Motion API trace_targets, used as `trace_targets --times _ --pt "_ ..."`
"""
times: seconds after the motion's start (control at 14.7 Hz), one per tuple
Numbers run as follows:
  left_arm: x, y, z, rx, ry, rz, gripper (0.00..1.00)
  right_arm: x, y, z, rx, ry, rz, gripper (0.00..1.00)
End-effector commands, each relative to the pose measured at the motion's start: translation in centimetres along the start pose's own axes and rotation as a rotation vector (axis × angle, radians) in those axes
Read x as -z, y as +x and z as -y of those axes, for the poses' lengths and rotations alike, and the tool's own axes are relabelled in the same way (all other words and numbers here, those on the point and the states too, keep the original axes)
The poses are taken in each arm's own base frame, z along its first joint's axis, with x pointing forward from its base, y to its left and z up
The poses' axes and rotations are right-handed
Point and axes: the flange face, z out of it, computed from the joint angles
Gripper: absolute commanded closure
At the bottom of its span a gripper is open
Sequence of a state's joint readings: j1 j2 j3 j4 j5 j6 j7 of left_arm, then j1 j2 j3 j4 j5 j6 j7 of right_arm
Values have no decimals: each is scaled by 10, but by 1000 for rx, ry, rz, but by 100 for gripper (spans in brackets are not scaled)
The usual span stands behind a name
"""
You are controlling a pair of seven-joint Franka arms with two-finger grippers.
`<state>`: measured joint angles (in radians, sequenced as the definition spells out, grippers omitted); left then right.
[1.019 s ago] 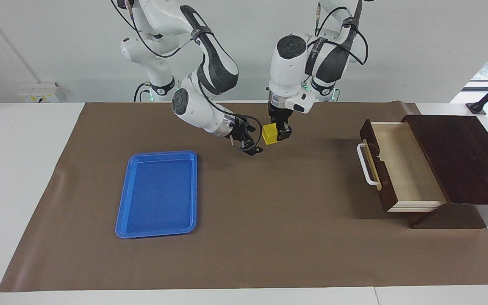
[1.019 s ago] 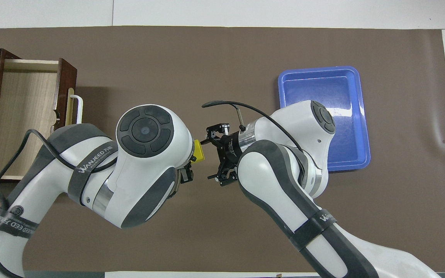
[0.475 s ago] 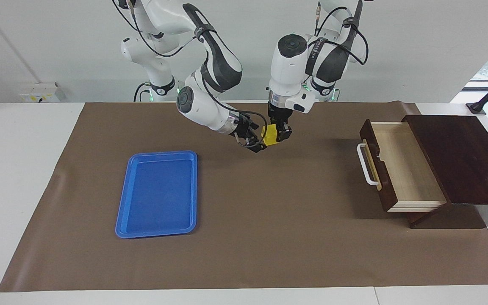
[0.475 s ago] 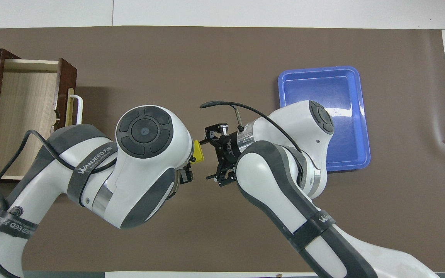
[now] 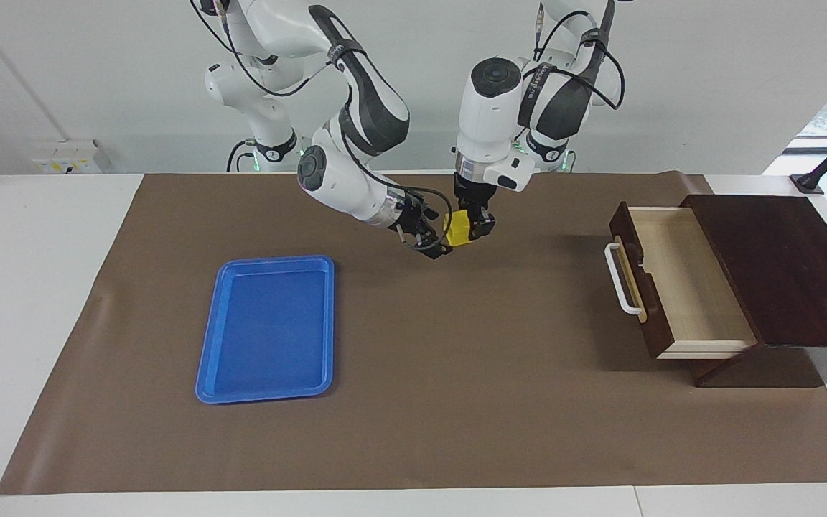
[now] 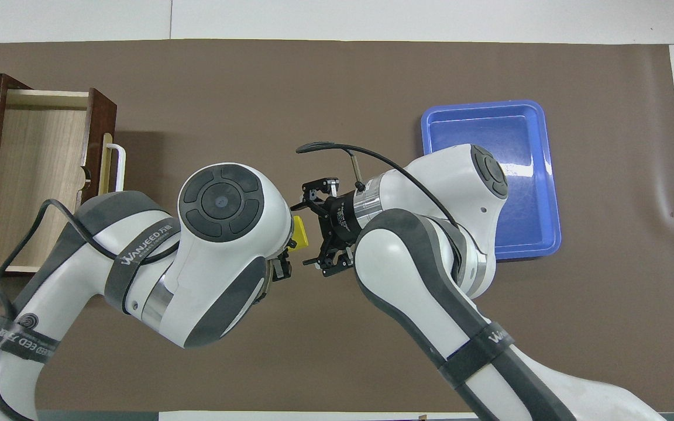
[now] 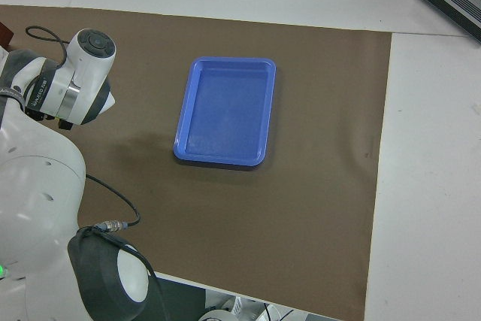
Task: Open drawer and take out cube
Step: 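Close the right gripper on the cube held by the left gripper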
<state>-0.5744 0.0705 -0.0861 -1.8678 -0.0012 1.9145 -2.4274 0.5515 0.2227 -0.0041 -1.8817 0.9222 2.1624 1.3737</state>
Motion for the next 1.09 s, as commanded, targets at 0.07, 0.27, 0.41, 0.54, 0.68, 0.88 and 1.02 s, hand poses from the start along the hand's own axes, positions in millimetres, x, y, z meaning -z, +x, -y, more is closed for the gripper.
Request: trace_targets --times 0.07,0.27,0.41,0.54,0.68,0.88,1.02 --pt "1 4 6 -2 1 22 100 -10 -3 1 -19 -1 11 0" --pt "1 4 6 -2 0 23 100 -13 -4 -1 -17 -6 8 0" --pt "1 4 6 -3 0 21 100 -12 -3 0 -19 -3 9 0" --pt "0 5 5 1 3 19 100 -13 -3 -1 -20 -5 6 0" --pt "0 5 5 0 2 18 100 -13 -3 -1 -21 -3 5 0" --pt "0 5 5 1 3 19 100 -14 -4 -1 -24 -4 5 17" --pt "0 5 5 1 3 19 100 -14 -2 -1 -26 -2 4 57"
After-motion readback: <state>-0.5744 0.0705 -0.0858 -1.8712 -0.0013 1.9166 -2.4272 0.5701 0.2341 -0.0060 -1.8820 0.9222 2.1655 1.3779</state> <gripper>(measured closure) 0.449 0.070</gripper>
